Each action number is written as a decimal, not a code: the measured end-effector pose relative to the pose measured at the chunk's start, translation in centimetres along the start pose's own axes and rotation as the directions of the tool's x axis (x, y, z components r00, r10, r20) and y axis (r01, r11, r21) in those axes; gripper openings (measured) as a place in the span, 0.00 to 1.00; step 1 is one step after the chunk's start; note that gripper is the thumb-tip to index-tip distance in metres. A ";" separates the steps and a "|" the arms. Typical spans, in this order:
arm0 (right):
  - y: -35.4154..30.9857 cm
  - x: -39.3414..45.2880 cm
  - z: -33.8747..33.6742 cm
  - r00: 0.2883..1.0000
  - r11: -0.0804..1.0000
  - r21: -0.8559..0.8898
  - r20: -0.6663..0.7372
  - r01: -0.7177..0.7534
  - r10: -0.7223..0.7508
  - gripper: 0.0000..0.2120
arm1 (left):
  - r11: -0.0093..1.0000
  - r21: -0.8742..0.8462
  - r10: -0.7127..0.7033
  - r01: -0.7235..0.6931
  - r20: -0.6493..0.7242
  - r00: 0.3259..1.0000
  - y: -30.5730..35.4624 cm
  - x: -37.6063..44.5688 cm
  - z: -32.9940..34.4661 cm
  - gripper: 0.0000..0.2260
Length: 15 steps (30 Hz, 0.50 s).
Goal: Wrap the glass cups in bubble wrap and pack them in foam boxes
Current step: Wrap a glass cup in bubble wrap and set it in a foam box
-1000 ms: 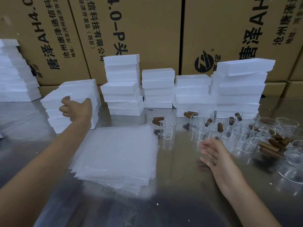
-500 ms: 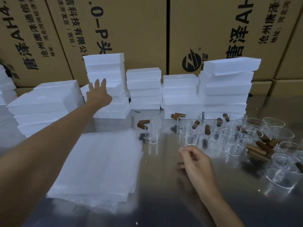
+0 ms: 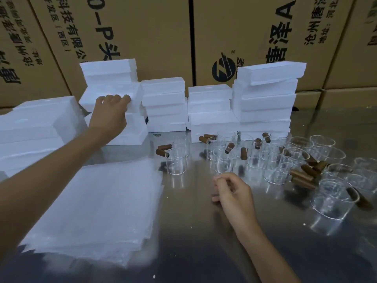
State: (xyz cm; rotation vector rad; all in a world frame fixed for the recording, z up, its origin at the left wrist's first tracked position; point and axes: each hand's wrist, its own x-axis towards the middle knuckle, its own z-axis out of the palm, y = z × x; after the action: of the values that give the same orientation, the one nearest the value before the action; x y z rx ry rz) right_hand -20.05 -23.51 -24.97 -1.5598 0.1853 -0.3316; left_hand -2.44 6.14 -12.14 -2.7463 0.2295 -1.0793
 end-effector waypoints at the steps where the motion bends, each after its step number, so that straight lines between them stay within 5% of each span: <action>1: 0.0 0.0 -0.1 1.000 1.000 -0.001 -0.022 0.005 -0.005 0.08 | 0.999 0.016 0.045 -0.045 -0.025 0.999 0.7 -0.8 -1.0 0.14; 5: -0.1 0.5 -0.8 0.993 1.000 -0.024 -0.118 0.018 -0.020 0.05 | 0.970 -0.023 0.239 -0.242 -0.099 0.966 5.3 -4.6 -5.6 0.13; 10: 0.1 1.4 -2.3 0.972 1.000 -0.001 -0.236 -0.015 0.014 0.06 | 0.862 -0.283 0.427 -0.421 -0.044 0.903 12.5 -10.3 -9.7 0.15; 15: 0.2 1.8 -3.9 0.947 0.992 0.117 -0.308 -0.051 0.085 0.08 | 0.726 -0.543 0.535 -0.422 0.059 0.843 19.3 -15.3 -9.5 0.14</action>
State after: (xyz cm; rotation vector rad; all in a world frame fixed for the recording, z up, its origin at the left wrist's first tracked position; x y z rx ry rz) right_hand -19.57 -27.77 -25.05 -1.3837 0.4609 -0.5260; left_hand -21.49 -10.52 -19.71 -2.9218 1.2964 -0.6306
